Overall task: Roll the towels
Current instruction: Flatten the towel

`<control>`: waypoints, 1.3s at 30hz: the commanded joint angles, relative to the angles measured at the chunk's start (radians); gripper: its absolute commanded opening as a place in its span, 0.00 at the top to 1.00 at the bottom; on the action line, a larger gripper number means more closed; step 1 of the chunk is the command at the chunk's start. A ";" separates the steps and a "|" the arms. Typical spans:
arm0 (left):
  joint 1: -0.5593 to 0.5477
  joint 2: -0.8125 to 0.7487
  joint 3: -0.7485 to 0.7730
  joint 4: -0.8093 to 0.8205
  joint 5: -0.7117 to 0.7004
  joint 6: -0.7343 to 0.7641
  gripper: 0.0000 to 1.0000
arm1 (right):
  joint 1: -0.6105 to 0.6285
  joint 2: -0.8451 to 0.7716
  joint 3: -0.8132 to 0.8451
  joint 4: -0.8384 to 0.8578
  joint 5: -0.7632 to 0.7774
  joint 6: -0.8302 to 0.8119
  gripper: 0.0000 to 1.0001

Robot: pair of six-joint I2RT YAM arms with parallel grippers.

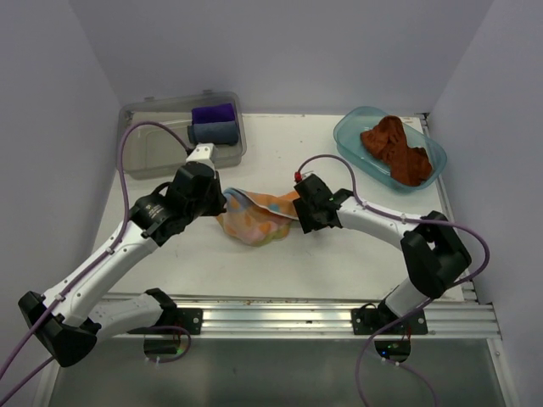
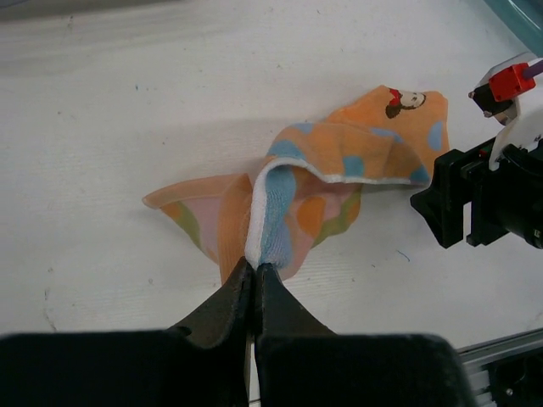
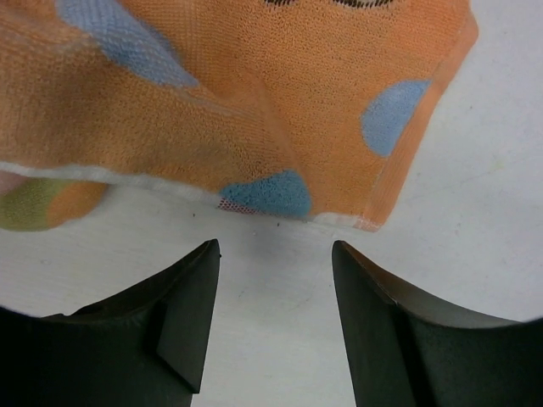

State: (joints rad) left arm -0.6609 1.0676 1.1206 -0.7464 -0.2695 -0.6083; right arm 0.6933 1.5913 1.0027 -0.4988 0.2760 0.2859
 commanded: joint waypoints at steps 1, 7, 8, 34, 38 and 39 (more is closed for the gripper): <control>0.010 -0.009 0.025 -0.013 -0.030 0.018 1.00 | 0.000 0.035 0.005 0.077 0.060 -0.062 0.39; 0.014 -0.009 0.030 -0.008 -0.027 0.019 1.00 | -0.003 0.127 0.020 0.155 0.088 -0.090 0.39; 0.014 -0.009 0.031 -0.008 -0.025 0.021 1.00 | -0.003 0.140 0.027 0.160 0.097 -0.090 0.43; 0.020 -0.193 0.347 -0.174 -0.067 0.030 1.00 | -0.002 -0.660 0.332 -0.357 -0.032 -0.036 1.00; 0.020 -0.221 0.308 -0.151 -0.010 -0.004 1.00 | -0.002 -0.631 0.413 -0.448 -0.044 0.016 1.00; 0.020 -0.221 0.291 -0.137 -0.013 -0.013 1.00 | -0.002 -0.619 0.422 -0.467 -0.023 0.025 1.00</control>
State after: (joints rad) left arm -0.6483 0.8352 1.4406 -0.8726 -0.3016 -0.5922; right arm 0.6937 0.9329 1.3808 -0.8280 0.2665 0.2691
